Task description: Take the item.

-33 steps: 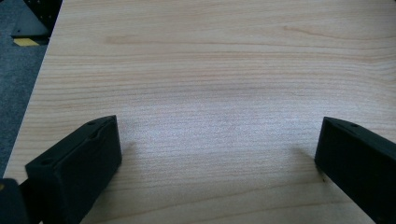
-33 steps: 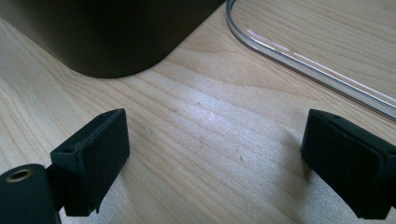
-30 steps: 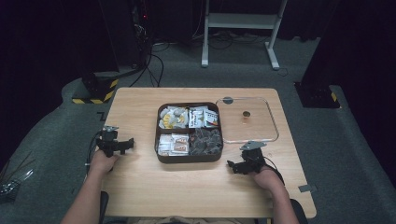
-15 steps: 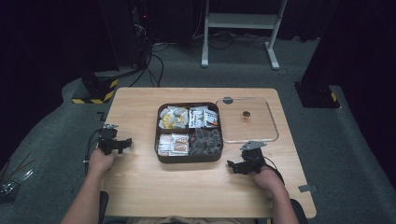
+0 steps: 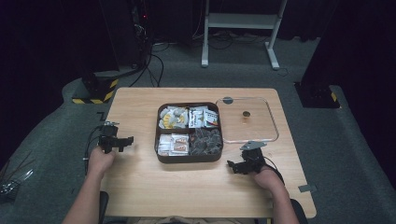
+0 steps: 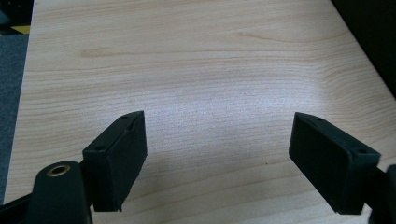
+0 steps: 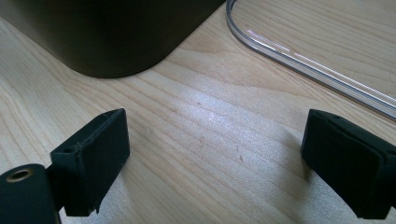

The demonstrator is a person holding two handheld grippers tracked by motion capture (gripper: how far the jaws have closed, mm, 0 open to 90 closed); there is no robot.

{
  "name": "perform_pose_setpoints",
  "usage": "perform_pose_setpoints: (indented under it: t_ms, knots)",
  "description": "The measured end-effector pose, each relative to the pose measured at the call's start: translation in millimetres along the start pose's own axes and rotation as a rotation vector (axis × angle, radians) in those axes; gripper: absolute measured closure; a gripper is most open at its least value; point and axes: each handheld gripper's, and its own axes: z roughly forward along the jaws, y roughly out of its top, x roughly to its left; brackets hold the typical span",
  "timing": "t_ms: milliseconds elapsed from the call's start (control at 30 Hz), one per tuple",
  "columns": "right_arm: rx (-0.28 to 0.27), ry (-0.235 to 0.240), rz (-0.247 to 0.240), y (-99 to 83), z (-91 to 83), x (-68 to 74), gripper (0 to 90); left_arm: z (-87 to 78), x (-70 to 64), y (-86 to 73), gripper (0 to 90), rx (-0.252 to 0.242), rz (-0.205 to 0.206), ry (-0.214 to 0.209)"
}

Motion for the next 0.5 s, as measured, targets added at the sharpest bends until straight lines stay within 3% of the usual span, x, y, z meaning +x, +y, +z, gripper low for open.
perform_pose_setpoints:
  t_ms: [200, 300, 400, 500]
  knots:
    - [0.000, 0.001, 0.002, 0.0, -0.1, 0.0, 7.9, -5.2, -3.5, 3.0, 20.4, -0.011, 0.027, -0.026]
    - [0.000, 0.001, 0.000, 0.0, 0.0, -0.1, 7.9, -9.4, -6.0, 4.2, 19.8, -0.025, 0.060, -0.056]
    - [0.000, 0.001, 0.000, 0.0, 0.0, -0.1, 7.9, -11.3, -8.1, 4.9, 20.5, -0.027, 0.067, -0.079]
    - [0.000, 0.000, -0.001, 0.0, 0.0, -0.1, 7.9, -14.1, -14.1, 6.2, 22.8, -0.038, 0.100, -0.126]
